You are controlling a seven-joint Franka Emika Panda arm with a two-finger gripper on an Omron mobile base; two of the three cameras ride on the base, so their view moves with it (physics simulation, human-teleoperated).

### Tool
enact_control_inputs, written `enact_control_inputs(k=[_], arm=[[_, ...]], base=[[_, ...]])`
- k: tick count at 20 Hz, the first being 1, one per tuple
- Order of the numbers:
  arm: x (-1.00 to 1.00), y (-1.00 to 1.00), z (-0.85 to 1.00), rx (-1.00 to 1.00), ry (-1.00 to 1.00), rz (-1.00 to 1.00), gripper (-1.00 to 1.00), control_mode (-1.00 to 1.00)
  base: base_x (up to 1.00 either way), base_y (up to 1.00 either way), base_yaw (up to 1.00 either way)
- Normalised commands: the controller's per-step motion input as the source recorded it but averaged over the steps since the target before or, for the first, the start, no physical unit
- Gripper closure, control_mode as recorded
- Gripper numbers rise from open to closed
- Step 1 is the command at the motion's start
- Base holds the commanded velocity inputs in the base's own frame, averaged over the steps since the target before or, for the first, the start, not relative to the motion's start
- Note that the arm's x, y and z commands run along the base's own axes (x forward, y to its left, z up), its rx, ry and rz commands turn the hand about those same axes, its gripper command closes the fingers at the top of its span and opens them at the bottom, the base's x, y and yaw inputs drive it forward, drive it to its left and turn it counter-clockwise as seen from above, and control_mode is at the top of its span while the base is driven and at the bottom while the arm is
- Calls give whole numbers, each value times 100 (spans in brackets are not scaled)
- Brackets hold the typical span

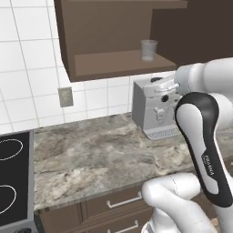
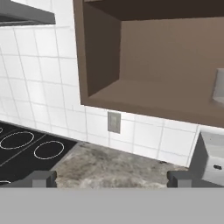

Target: There is a bowl on the dining counter. Grab a lemon wedge from the fridge and place it in the bowl. Then get the liquor bottle and glass cup from the cabinet and place them next to the bowl.

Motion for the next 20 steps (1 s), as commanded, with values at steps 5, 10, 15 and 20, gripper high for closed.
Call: enact_control_inputs(k=[5, 10, 15, 20], arm=[[71, -41, 70, -27, 20, -1, -100, -100], [100, 6, 14, -38, 13, -5, -100, -100], [90, 4, -4, -45, 0, 0, -100, -100], [92, -6, -3, -39, -1, 0, -100, -100]], base=[[0, 0, 0], [0, 0, 0], [0, 0, 0], [0, 0, 0]])
